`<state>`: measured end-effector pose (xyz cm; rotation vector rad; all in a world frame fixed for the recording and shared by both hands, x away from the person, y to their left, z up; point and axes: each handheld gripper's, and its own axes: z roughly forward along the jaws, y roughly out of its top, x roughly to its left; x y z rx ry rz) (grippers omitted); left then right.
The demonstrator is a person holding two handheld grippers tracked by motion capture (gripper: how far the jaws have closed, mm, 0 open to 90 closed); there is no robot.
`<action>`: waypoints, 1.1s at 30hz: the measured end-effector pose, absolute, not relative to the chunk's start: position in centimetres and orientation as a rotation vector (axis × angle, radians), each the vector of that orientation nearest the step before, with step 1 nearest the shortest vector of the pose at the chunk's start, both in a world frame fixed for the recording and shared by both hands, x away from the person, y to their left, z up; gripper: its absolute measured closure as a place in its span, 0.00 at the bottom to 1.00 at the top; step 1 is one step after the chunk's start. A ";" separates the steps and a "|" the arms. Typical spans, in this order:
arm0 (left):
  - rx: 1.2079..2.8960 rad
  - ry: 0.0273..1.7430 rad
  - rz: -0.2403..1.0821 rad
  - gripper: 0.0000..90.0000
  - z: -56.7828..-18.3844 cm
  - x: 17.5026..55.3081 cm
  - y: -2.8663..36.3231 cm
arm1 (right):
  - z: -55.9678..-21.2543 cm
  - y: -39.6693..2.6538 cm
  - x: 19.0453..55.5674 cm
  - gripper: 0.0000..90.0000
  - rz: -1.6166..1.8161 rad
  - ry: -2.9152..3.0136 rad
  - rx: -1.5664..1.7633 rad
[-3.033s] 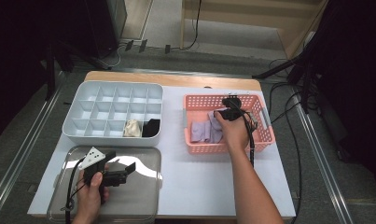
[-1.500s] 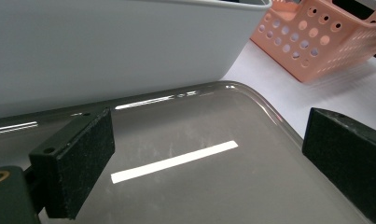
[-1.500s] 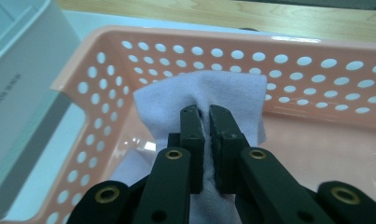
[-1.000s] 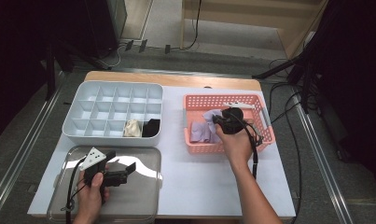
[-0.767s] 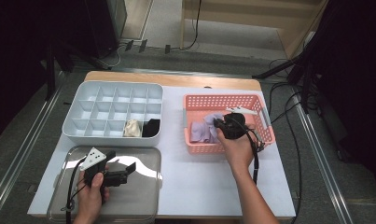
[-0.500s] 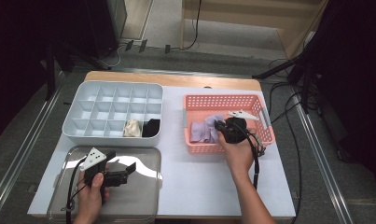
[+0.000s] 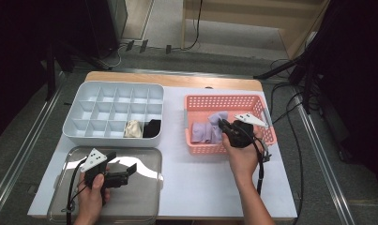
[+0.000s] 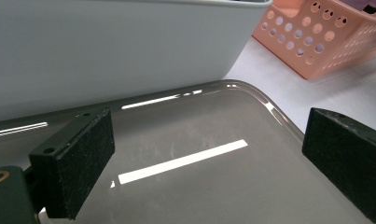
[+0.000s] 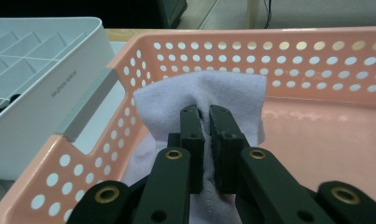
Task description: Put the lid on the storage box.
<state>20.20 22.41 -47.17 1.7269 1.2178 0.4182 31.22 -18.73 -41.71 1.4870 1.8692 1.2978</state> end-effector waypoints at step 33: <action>1.723 1.220 0.421 0.03 -47.2 20.2 22.3 | -41.1 -20.1 23.3 0.95 1.325 1.865 1.385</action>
